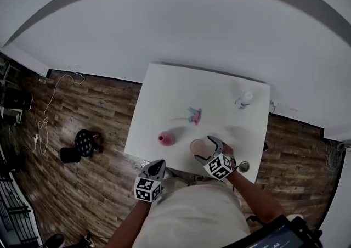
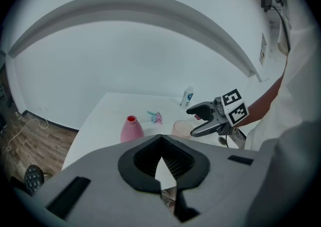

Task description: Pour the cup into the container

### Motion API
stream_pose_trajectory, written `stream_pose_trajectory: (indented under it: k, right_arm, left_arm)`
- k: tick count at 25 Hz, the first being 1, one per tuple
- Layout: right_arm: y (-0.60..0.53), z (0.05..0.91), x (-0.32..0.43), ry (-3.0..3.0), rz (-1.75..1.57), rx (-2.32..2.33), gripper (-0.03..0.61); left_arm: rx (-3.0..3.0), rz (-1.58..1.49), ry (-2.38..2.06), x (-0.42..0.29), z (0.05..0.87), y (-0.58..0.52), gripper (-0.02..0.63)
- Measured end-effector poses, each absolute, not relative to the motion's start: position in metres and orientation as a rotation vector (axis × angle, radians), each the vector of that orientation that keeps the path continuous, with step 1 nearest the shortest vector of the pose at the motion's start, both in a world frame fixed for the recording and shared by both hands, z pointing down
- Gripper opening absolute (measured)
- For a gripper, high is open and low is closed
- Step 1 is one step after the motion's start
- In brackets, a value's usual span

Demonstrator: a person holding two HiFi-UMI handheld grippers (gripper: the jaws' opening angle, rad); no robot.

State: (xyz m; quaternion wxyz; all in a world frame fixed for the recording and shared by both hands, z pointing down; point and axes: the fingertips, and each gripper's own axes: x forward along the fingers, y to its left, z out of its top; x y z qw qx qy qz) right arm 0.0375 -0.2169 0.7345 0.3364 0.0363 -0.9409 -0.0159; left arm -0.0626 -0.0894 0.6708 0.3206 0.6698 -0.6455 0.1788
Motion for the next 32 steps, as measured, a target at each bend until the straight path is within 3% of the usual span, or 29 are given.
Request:
stream_pose_trajectory:
  k: [9, 21, 32]
  right_arm:
    - [-0.23, 0.654, 0.043, -2.575, -0.093, 0.266, 0.273]
    - [-0.235, 0.563, 0.036, -2.71, -0.144, 0.299, 0.222]
    - [-0.219, 0.488, 0.029, -2.829, -0.207, 0.278, 0.222]
  left_arm:
    - [1.794, 0.375, -1.742, -0.068, 0.648, -0.102, 0.011]
    - [1.86, 0.262, -1.892, -0.075, 0.583, -0.117, 0.011]
    - [1.88, 0.123, -2.019, -0.081, 0.521, -0.107, 0.011]
